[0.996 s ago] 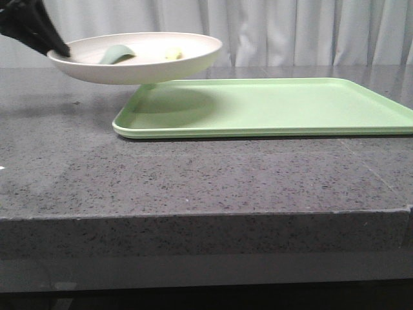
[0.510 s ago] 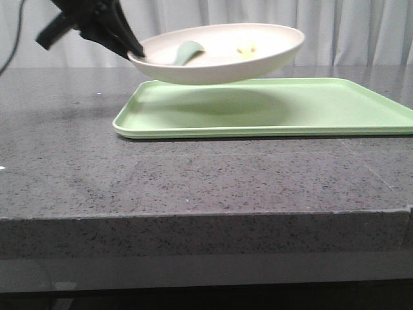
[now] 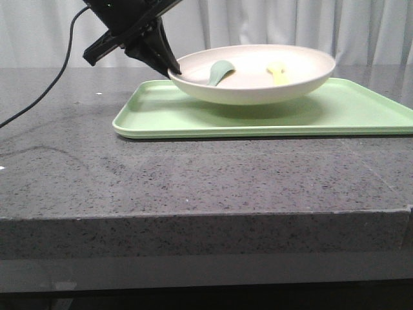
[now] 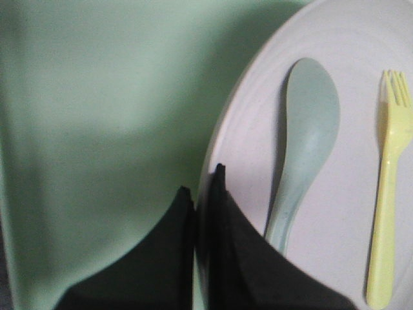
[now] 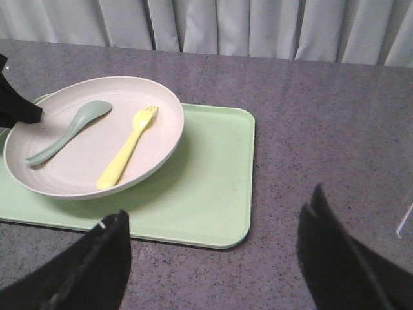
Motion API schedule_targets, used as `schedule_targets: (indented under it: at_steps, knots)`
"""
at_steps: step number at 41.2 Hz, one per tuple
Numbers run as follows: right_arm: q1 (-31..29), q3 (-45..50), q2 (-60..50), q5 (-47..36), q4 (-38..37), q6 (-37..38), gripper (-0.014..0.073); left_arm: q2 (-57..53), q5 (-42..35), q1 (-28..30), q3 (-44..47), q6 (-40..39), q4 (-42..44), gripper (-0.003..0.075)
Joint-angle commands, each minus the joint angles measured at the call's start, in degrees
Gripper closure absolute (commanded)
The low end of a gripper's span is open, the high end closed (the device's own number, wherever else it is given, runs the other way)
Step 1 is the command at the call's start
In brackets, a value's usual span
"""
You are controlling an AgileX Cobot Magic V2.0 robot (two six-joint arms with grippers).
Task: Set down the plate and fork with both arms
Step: 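Lift the plate with the left gripper and carry it over the tray, then lower the plate onto the tray and open the left gripper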
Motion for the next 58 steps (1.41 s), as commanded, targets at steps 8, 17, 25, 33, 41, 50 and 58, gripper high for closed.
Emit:
schedule_targets:
  at_steps: [8, 17, 25, 33, 41, 50, 58]
  knots:
    - [0.0, -1.9, 0.6, -4.9, 0.5, -0.4, 0.0041, -3.4, -2.3, -0.8, -2.5, -2.6, 0.4, 0.0738]
    - [0.0, -1.9, 0.6, -4.9, 0.5, -0.4, 0.0041, -2.4, -1.4, -1.2, -2.5, -2.6, 0.5, 0.0738]
    - [0.0, -1.9, 0.6, -4.9, 0.5, -0.4, 0.0041, -1.1, -1.3, -2.4, -2.5, -2.6, 0.5, 0.0738]
    - [0.0, -1.9, 0.6, -4.8, 0.5, -0.4, 0.0041, -1.1, -1.5, -2.5, -2.5, -3.7, 0.5, 0.0738]
    - [0.0, -1.9, 0.6, -4.8, 0.5, -0.4, 0.0041, -1.1, -1.5, -2.5, -2.5, -3.7, 0.5, 0.0734]
    - [0.0, -1.9, 0.6, -4.7, 0.5, -0.4, 0.0041, -1.1, -2.2, -2.5, -2.5, -3.7, 0.5, 0.0568]
    - [0.0, -1.9, 0.6, -4.7, 0.5, -0.4, 0.0041, -1.2, -2.2, -2.5, -2.5, -3.6, 0.5, 0.0298]
